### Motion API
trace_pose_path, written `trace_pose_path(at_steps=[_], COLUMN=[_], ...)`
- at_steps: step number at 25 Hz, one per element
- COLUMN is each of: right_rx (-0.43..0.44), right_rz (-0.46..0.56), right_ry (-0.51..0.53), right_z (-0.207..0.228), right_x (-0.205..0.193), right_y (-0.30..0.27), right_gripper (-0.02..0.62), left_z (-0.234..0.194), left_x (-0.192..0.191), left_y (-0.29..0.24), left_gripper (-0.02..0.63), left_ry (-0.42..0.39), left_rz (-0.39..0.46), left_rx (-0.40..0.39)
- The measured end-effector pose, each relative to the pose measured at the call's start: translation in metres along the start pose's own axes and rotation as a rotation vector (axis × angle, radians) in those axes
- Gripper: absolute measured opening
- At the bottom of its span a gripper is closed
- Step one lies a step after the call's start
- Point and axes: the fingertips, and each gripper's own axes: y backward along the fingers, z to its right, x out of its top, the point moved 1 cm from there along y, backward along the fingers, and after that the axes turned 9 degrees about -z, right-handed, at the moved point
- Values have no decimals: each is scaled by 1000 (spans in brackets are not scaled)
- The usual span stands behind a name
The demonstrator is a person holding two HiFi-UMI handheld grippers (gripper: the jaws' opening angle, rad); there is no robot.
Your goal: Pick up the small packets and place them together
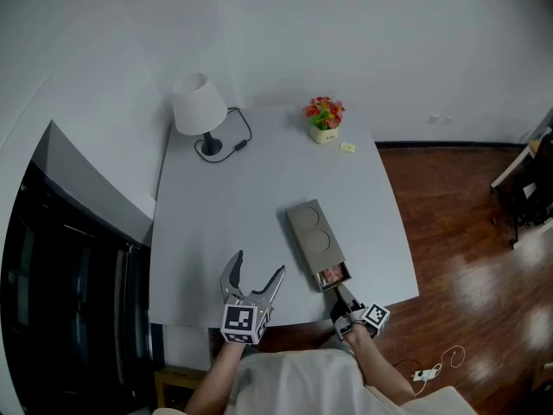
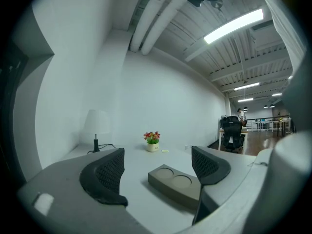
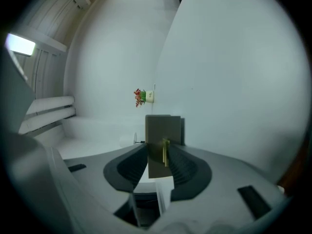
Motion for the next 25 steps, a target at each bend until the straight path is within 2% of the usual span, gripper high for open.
trace_pose_path(at_steps=[11,23,25], right_rx=[-46,-110,-161], right_rz=[-20,-104,-131], right_ry=[-37,-68,-45], right_z=[9,25,35], right_x=[-28,-35,-34], right_y=[86,127,127], right_gripper=[137,144,184], left_z=[32,42,43], left_x=[-1,-1,-1], left_y=[-29,-43,-44], left_gripper=[414,414,414], left_ry=[-29,-10,-12], left_rz=[-14,-14,-13], left_rx=[-129,-174,-177])
